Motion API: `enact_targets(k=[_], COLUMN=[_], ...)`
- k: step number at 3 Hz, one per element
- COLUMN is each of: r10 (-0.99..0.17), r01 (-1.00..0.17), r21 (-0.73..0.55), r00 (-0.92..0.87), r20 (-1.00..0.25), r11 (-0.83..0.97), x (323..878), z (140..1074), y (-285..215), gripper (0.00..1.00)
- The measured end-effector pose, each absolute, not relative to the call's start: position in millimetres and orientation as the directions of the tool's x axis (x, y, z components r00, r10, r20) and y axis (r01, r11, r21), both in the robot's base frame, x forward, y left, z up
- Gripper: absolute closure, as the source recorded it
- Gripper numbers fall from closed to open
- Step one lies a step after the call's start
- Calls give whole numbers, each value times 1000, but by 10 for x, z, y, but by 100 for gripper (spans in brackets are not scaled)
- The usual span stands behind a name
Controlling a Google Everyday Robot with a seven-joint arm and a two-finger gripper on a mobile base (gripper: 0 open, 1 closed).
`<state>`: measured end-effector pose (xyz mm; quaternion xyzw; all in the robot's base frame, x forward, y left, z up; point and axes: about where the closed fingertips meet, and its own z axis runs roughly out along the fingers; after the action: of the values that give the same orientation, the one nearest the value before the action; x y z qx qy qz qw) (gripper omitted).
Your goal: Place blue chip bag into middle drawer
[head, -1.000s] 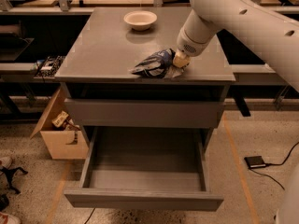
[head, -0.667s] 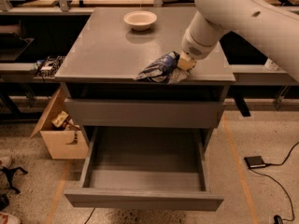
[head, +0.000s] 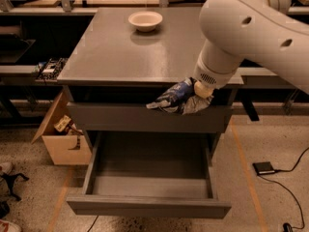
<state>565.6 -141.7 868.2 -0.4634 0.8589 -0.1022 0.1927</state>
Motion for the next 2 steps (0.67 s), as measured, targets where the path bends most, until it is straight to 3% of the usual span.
enact_targets(k=[2], r10=[-779], r01=[-743], r21=[-234], r00=[-600], r20=[-182], r11=[627], x=[5195], z=[7834], y=[-1421], gripper=[100])
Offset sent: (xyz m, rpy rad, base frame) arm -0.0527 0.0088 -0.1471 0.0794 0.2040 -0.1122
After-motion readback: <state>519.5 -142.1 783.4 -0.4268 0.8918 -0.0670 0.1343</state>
